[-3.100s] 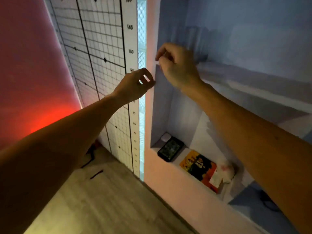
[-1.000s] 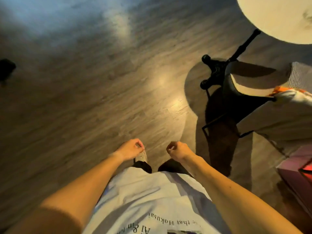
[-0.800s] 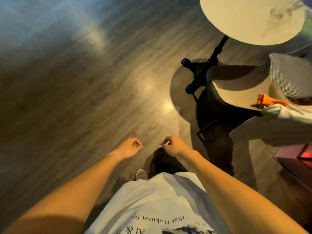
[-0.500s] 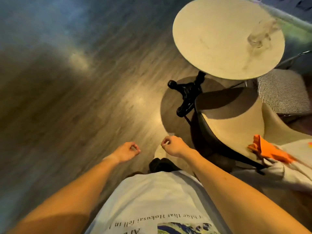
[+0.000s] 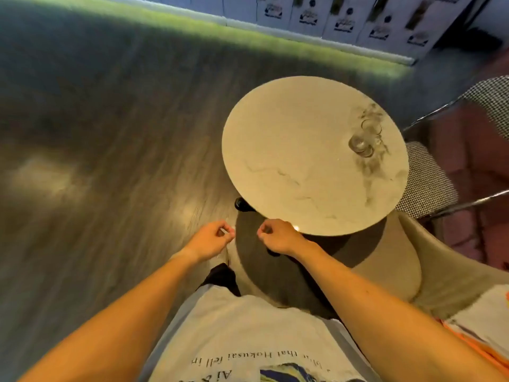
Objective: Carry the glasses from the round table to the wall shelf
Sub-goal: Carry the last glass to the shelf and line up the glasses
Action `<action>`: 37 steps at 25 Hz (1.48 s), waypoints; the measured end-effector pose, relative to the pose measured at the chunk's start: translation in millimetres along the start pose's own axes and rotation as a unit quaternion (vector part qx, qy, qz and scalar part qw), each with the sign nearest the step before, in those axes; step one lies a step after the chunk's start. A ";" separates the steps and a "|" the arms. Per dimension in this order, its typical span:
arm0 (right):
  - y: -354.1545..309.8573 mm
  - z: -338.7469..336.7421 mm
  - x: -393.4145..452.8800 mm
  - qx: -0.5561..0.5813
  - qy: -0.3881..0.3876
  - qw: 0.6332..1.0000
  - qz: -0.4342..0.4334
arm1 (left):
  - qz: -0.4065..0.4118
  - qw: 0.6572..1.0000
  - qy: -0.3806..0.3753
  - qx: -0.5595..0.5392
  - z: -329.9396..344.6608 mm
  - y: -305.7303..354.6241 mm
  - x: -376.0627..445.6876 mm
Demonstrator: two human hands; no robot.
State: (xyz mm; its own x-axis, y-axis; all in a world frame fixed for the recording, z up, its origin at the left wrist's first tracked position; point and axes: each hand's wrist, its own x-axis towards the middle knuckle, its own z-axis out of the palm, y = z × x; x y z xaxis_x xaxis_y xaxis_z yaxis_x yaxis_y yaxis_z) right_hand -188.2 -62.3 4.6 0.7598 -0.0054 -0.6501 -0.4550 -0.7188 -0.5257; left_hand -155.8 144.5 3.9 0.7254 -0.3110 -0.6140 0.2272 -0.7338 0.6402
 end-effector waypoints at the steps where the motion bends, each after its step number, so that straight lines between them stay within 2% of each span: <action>1: -8.3 -12.4 11.9 0.030 0.024 0.999 0.022 | 0.013 1.000 -0.015 0.014 -16.4 12.1 22.4; 5: -21.7 -62.0 37.4 0.132 0.091 0.983 0.091 | 0.078 0.988 -0.092 0.096 -55.6 78.7 91.5; 11: 13.3 -130.7 39.9 0.213 0.206 0.939 0.176 | 0.137 0.955 -0.195 0.175 -38.3 167.0 155.5; 17: 69.0 -201.2 53.5 0.207 0.301 0.906 0.213 | 0.132 0.964 -0.207 0.099 3.9 236.4 196.0; 23: 102.9 -253.1 76.3 0.127 0.388 0.897 0.167 | 0.079 0.978 -0.190 0.045 53.0 288.4 231.2; 27: 128.8 -265.5 98.8 0.070 0.330 0.931 0.138 | 0.066 0.984 -0.162 0.023 89.1 320.8 257.5; 31: 140.8 -273.9 107.4 0.066 0.329 0.938 0.088 | 0.047 0.988 -0.148 -0.003 101.5 335.2 265.6; 37: 130.5 -266.3 81.4 0.071 0.373 0.923 0.063 | 0.110 0.979 -0.168 0.041 88.8 334.5 252.2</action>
State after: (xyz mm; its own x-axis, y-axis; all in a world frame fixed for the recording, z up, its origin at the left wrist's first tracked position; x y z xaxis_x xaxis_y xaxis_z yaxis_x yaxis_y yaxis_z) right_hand -62.1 -341.7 29.2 0.7804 -0.5986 -0.1807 -0.5782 -0.5810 -0.5728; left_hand 45.5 -233.1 22.2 0.4938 -0.6371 -0.5918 0.0264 -0.6693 0.7425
